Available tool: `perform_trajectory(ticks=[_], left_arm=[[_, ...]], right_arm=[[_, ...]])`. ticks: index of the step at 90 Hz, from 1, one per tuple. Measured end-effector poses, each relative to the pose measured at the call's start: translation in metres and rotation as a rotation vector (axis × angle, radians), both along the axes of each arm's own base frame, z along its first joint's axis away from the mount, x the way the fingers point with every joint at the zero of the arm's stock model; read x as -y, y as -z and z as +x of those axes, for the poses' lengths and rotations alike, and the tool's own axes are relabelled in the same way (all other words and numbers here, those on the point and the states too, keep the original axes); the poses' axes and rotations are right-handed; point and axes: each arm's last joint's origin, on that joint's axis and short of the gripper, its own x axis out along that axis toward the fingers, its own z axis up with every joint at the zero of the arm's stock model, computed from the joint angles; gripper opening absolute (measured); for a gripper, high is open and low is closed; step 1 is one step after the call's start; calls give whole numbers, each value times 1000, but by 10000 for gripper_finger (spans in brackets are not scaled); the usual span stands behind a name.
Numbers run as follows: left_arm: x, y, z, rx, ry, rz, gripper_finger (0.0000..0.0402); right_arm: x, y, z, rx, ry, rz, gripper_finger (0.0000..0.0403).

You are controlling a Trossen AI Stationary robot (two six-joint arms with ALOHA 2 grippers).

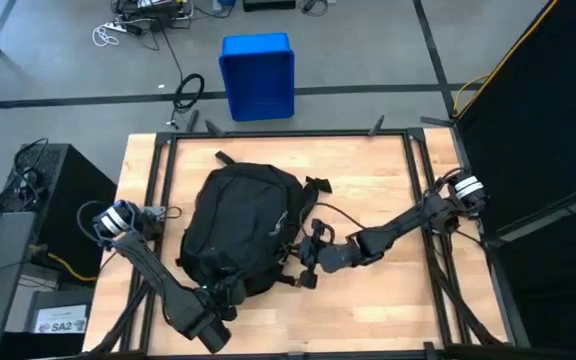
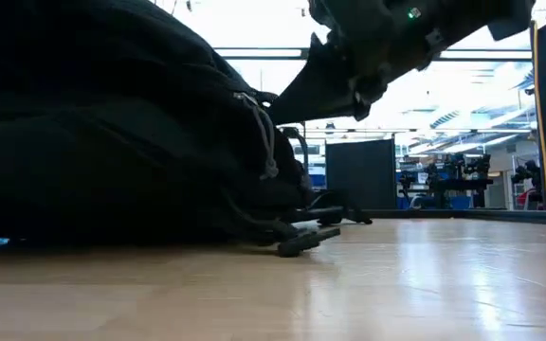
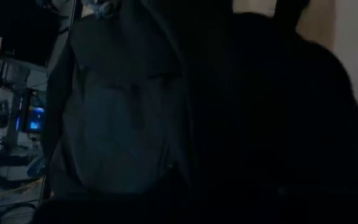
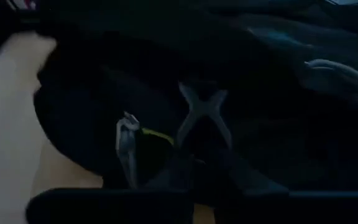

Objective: Unpack backpack
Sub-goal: Close the backpack

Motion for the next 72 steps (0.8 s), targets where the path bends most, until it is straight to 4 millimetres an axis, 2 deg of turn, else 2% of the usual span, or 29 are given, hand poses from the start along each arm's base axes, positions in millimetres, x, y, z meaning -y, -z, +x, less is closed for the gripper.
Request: perform_trajectory(ticks=[31, 46, 58, 72], left_arm=[[3, 0, 17, 30, 85, -27, 0], [2, 0, 16, 21, 84, -16, 0], [2, 0, 12, 15, 72, -10, 0], [2, 0, 10, 15, 61, -13, 0]], right_arm=[[8, 17, 13, 9, -50, 48, 2], [2, -4, 1, -12, -92, 31, 7], [-5, -19, -15, -35, -53, 3, 18], [-17, -19, -24, -63, -58, 29, 43]])
